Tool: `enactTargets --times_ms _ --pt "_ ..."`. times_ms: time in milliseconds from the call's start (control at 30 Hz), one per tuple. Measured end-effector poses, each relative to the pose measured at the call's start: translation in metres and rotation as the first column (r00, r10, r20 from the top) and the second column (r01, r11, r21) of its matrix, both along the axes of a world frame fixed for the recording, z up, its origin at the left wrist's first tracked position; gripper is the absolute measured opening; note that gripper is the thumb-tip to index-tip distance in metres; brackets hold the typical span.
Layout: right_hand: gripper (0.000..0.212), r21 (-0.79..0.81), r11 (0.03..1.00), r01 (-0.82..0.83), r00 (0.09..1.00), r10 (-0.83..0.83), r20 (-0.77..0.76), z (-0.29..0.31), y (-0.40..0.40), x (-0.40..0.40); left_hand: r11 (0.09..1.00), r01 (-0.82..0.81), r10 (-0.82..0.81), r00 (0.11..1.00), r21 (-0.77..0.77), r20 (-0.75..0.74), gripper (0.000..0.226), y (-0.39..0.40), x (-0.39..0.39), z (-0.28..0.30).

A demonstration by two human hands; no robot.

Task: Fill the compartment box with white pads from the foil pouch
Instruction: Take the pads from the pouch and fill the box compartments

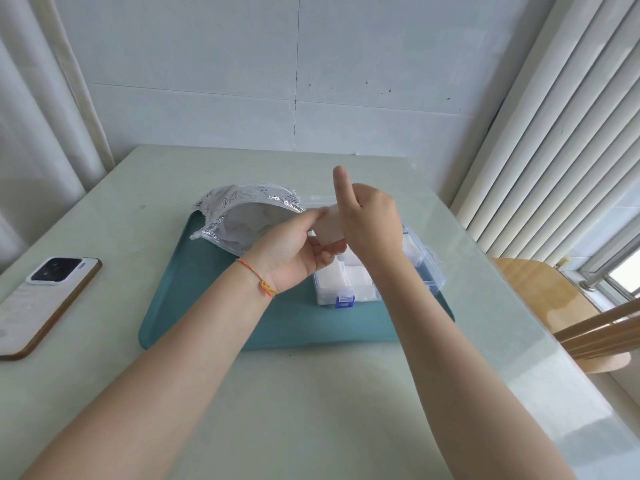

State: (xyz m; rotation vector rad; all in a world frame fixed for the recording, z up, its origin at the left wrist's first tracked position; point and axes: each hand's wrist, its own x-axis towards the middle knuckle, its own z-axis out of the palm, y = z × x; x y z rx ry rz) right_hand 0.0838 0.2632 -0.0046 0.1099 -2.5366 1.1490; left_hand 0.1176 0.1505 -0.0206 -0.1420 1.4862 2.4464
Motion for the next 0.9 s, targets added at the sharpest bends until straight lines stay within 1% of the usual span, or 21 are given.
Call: enactTargets --times_ms 100,133,233,300,333,400,467,533,600,633,667,733,767,833,900 --pt "0.057 0.028 0.994 -0.104 0.994 0.105 -0.04 0.002 0.003 0.002 0.998 -0.007 0.004 0.998 0.067 0.057 0.04 -0.006 -0.003 0.001" --pt "0.053 0.036 0.993 -0.113 0.992 0.115 -0.05 0.001 0.003 0.001 0.997 -0.022 0.016 0.997 0.075 0.07 0.039 -0.006 -0.005 0.001" --pt "0.036 0.038 0.992 -0.121 0.991 0.123 -0.053 -0.004 0.004 0.0 0.996 -0.049 0.042 0.994 0.079 0.098 0.021 -0.004 -0.004 -0.001" --pt "0.033 0.02 0.989 -0.145 0.988 0.146 -0.048 -0.003 0.005 0.001 0.996 -0.041 0.031 0.993 0.081 0.11 0.016 0.0 -0.004 -0.003" --pt "0.036 0.017 0.985 -0.173 0.984 0.174 -0.03 -0.001 0.008 0.002 0.997 -0.038 0.03 0.993 0.069 0.112 0.016 0.001 -0.004 -0.004" --pt "0.039 0.054 0.958 -0.282 0.958 0.279 0.061 0.005 0.018 0.006 0.999 -0.041 0.037 0.994 0.032 0.105 0.018 0.003 -0.004 -0.004" --pt "0.032 0.088 0.903 -0.419 0.901 0.402 0.162 0.01 0.031 0.008 0.998 -0.052 0.054 0.993 -0.019 0.103 0.018 0.003 -0.003 -0.004" --pt "0.018 0.135 0.867 -0.479 0.874 0.456 0.17 0.01 0.044 0.007 0.997 -0.043 0.05 0.992 -0.062 0.113 0.027 0.001 -0.003 -0.005" --pt "0.006 0.128 0.88 -0.457 0.888 0.444 0.122 0.007 0.052 0.003 0.996 -0.003 0.012 0.995 -0.087 0.101 0.043 -0.002 -0.002 -0.004" --pt "0.005 0.089 0.896 -0.435 0.899 0.426 0.106 0.006 0.054 0.002 0.993 0.022 -0.013 0.997 -0.116 0.076 0.049 -0.004 -0.001 -0.003" --pt "0.004 0.027 0.911 -0.412 0.907 0.407 0.106 0.005 0.057 0.002 0.985 0.042 -0.037 0.999 -0.169 0.034 0.049 -0.004 0.001 -0.002" --pt "0.008 -0.119 0.916 -0.384 0.909 0.397 0.127 0.003 0.064 0.003 0.952 0.036 -0.06 0.996 -0.305 -0.07 0.03 -0.001 0.005 -0.001" --pt "0.01 -0.159 0.91 -0.382 0.903 0.405 0.146 0.003 0.068 0.003 0.931 0.005 -0.048 0.993 -0.364 -0.109 0.022 0.0 0.005 -0.002" --pt "0.012 -0.156 0.898 -0.411 0.881 0.435 0.184 0.001 0.074 0.004 0.87 -0.057 -0.026 0.987 -0.49 -0.161 0.015 0.003 0.003 -0.003" --pt "0.018 -0.116 0.884 -0.452 0.864 0.467 0.189 0.0 0.077 0.005 0.757 -0.056 -0.086 0.979 -0.651 -0.184 0.004 0.006 0.003 0.0"
